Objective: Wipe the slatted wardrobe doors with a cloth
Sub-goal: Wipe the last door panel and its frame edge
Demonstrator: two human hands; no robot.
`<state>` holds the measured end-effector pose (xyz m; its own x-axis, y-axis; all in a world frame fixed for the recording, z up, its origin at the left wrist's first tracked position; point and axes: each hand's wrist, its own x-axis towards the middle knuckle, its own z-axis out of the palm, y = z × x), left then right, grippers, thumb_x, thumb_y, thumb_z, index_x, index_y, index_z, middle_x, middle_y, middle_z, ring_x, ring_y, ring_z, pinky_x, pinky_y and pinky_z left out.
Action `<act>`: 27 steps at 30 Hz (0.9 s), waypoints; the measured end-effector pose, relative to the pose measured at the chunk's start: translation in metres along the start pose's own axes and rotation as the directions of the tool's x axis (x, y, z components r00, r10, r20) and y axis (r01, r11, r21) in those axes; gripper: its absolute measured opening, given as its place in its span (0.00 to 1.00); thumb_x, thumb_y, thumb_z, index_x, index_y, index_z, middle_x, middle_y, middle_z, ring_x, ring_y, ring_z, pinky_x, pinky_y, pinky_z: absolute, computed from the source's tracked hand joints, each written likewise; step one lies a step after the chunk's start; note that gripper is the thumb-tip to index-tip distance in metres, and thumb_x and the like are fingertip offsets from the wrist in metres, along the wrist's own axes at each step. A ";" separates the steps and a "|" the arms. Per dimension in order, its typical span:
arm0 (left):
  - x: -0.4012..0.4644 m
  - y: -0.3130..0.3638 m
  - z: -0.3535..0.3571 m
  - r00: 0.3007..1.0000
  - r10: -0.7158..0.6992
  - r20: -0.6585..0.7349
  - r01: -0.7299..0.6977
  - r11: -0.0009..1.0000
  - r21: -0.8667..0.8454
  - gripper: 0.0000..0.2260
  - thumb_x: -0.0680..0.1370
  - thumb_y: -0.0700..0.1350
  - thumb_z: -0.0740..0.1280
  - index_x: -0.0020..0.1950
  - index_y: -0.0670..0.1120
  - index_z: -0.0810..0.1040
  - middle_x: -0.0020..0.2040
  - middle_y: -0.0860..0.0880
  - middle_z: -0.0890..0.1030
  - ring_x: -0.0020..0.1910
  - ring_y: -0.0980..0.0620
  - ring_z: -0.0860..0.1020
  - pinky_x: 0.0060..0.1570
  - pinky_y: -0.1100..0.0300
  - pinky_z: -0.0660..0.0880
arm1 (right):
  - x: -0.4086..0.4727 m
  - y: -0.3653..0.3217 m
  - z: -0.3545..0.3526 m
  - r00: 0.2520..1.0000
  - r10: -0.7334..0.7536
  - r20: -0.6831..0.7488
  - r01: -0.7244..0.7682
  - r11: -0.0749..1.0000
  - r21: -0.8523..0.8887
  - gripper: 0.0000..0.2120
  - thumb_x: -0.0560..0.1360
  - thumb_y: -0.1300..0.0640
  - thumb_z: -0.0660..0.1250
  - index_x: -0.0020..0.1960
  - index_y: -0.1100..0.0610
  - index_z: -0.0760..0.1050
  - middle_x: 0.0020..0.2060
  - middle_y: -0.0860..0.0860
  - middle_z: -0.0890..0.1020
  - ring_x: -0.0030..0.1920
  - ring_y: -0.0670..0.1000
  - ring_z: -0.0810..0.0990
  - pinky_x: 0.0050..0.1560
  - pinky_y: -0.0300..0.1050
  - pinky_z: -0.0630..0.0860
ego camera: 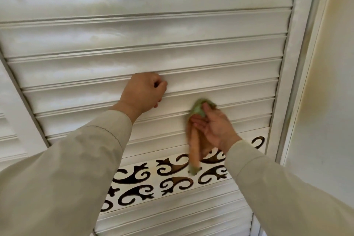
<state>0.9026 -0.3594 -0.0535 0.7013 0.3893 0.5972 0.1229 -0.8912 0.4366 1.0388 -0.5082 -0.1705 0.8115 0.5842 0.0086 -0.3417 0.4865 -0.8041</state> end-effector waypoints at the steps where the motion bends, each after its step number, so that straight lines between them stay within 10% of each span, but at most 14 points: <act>1: -0.001 0.000 0.000 1.000 0.001 -0.009 -0.001 1.000 -0.008 0.12 0.80 0.48 0.63 0.39 0.46 0.78 0.31 0.50 0.82 0.25 0.56 0.80 0.32 0.63 0.76 | -0.002 0.010 0.011 0.997 0.029 0.071 -0.021 0.994 -0.103 0.07 0.80 0.57 0.66 0.54 0.61 0.75 0.37 0.58 0.85 0.34 0.53 0.85 0.36 0.43 0.82; 10: -0.002 0.000 -0.008 0.999 -0.049 0.002 0.049 0.996 -0.069 0.11 0.79 0.47 0.63 0.40 0.47 0.80 0.31 0.48 0.82 0.26 0.54 0.81 0.31 0.60 0.78 | -0.003 0.006 -0.003 0.999 -0.037 0.019 0.041 0.933 -0.359 0.09 0.78 0.55 0.69 0.54 0.61 0.78 0.38 0.56 0.86 0.34 0.57 0.85 0.35 0.44 0.82; 16: -0.004 0.001 -0.005 0.999 -0.046 -0.015 0.045 0.997 -0.057 0.11 0.79 0.47 0.62 0.40 0.47 0.80 0.31 0.49 0.82 0.25 0.55 0.81 0.32 0.61 0.77 | -0.007 -0.055 -0.093 0.872 -0.240 -0.427 0.219 0.971 -0.099 0.08 0.76 0.52 0.72 0.50 0.55 0.78 0.32 0.54 0.83 0.29 0.51 0.82 0.30 0.42 0.79; 27: -0.001 -0.001 -0.003 1.000 -0.014 -0.018 0.014 1.000 -0.001 0.13 0.80 0.48 0.62 0.37 0.46 0.77 0.31 0.49 0.82 0.25 0.55 0.81 0.32 0.62 0.75 | 0.007 -0.123 -0.112 0.798 -0.330 -0.503 0.440 0.891 0.114 0.11 0.77 0.57 0.71 0.57 0.58 0.77 0.41 0.58 0.85 0.37 0.56 0.86 0.41 0.51 0.84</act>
<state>0.8991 -0.3580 -0.0525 0.6867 0.4057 0.6032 0.1322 -0.8856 0.4452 1.1397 -0.6369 -0.1381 0.9994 -0.0212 -0.0266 -0.0009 0.7646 -0.6445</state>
